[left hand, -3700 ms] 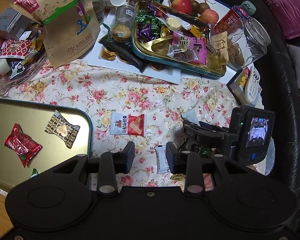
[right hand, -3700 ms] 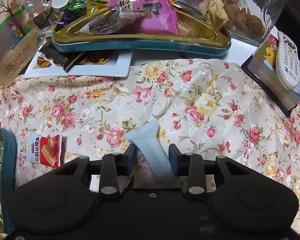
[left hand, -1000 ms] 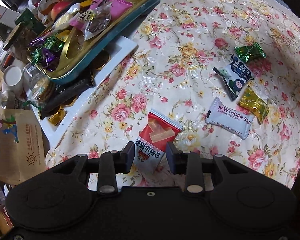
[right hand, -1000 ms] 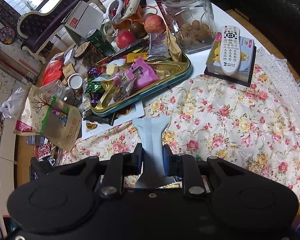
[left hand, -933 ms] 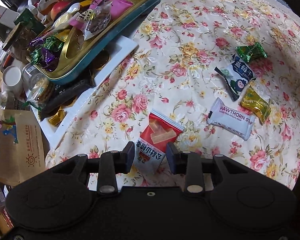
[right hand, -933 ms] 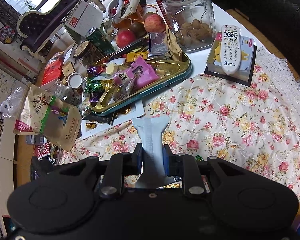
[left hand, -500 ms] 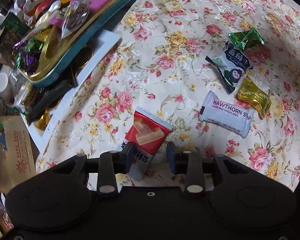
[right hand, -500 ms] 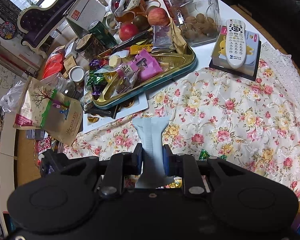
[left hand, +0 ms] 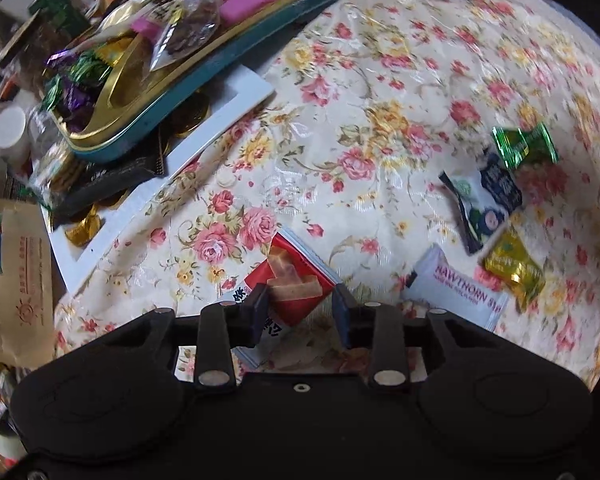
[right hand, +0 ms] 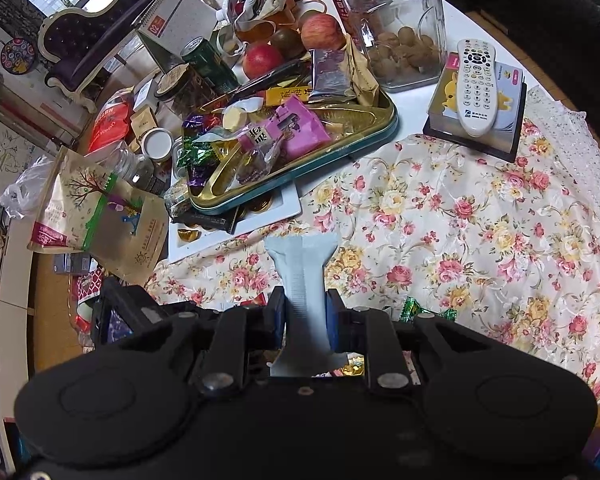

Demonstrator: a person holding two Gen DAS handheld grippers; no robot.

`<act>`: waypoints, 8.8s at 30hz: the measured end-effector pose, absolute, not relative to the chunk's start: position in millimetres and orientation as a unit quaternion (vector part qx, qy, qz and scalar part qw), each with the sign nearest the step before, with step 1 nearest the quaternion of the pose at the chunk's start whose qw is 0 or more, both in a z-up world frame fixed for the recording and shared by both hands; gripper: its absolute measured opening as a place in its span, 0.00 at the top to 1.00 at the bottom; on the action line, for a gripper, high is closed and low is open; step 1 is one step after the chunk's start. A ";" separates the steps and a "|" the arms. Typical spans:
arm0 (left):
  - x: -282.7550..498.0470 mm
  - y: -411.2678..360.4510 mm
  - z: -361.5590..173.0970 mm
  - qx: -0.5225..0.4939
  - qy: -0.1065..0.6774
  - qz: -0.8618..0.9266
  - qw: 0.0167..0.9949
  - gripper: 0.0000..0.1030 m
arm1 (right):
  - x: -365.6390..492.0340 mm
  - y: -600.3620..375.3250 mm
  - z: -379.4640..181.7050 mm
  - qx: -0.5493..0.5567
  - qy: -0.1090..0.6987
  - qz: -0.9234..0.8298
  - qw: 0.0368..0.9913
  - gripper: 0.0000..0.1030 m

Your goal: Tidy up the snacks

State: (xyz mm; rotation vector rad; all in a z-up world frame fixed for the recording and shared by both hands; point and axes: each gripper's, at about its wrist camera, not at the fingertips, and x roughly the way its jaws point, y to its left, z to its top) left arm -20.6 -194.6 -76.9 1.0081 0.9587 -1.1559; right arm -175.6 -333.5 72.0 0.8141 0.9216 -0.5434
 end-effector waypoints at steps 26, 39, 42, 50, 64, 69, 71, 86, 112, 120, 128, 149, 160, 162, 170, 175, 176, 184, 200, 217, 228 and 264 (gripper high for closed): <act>-22.9 -182.3 -76.8 0.479 0.381 -0.507 0.607 0.70 | -187.6 -341.4 81.4 0.390 0.405 -0.264 0.784 0.79; -15.4 -187.9 -75.2 0.513 0.324 -0.495 0.622 0.66 | -185.3 -341.8 79.9 0.398 0.407 -0.260 0.780 0.79; -16.1 -190.1 -80.1 0.526 0.319 -0.497 0.612 0.67 | -184.6 -342.0 78.9 0.399 0.407 -0.261 0.779 0.79; -14.8 -191.3 -79.2 0.518 0.323 -0.505 0.610 0.65 | -180.0 -339.3 74.9 0.397 0.414 -0.261 0.776 0.79; -57.1 -211.0 -39.6 0.324 0.532 -0.456 0.635 0.65 | -201.9 -364.5 87.0 0.422 0.375 -0.290 0.773 0.79; -65.3 -218.4 -42.2 0.284 0.573 -0.378 0.669 0.65 | -209.6 -363.8 92.2 0.419 0.369 -0.286 0.779 0.79; -61.4 -216.7 -47.1 0.262 0.594 -0.349 0.676 0.65 | -213.3 -364.3 92.9 0.421 0.366 -0.285 0.779 0.79; -65.5 -213.3 -74.8 0.232 0.601 -0.302 0.703 0.60 | -246.1 -375.5 101.8 0.431 0.343 -0.295 0.781 0.78; -32.1 -156.8 33.4 0.198 0.542 -0.341 0.742 0.72 | -202.6 -354.4 71.8 0.394 0.400 -0.305 0.769 0.78; 13.5 -77.4 45.7 0.198 0.532 -0.292 0.770 0.72 | -154.9 -316.9 51.9 0.369 0.443 -0.285 0.765 0.78; 60.8 -17.9 38.0 0.174 0.555 -0.240 0.778 0.72 | -95.6 -254.1 39.4 0.324 0.485 -0.235 0.778 0.78; 112.5 40.3 30.3 0.144 0.569 -0.165 0.793 0.65 | -31.7 -129.8 19.3 0.288 0.536 -0.094 0.788 0.78; 102.7 26.8 29.9 0.149 0.577 -0.188 0.781 0.65 | -25.2 -95.8 11.6 0.258 0.564 -0.047 0.783 0.74; 101.4 24.5 29.2 0.149 0.579 -0.191 0.779 0.65 | -24.6 -92.1 11.4 0.260 0.566 -0.034 0.782 0.72; 92.8 9.7 27.2 0.145 0.593 -0.205 0.765 0.65 | -28.0 -103.4 12.7 0.262 0.563 -0.061 0.781 0.71; 81.8 -6.8 31.3 0.143 0.597 -0.227 0.756 0.65 | -35.8 -131.9 6.0 0.269 0.563 -0.100 0.775 0.71; 79.4 -10.9 32.3 0.142 0.598 -0.233 0.753 0.65 | -37.8 -138.6 4.5 0.272 0.563 -0.108 0.773 0.71; 56.3 -43.0 41.9 0.143 0.597 -0.268 0.743 0.65 | -57.9 -196.4 -4.7 0.300 0.556 -0.175 0.755 0.71; 37.3 -75.0 78.5 0.102 0.582 -0.325 0.738 0.66 | -91.8 -255.1 -24.5 0.326 0.536 -0.246 0.738 0.71; 43.0 -90.8 81.1 0.068 0.600 -0.324 0.728 0.66 | -31.1 -260.5 -44.8 0.302 0.459 -0.264 0.793 0.71; 39.6 -94.7 91.5 0.075 0.578 -0.325 0.745 0.71 | 2.5 -263.3 -76.5 0.306 0.466 -0.273 0.784 0.71; 56.5 -80.8 86.9 0.046 0.593 -0.299 0.746 0.71 | -62.4 -210.7 -59.1 0.196 0.544 -0.108 0.809 0.70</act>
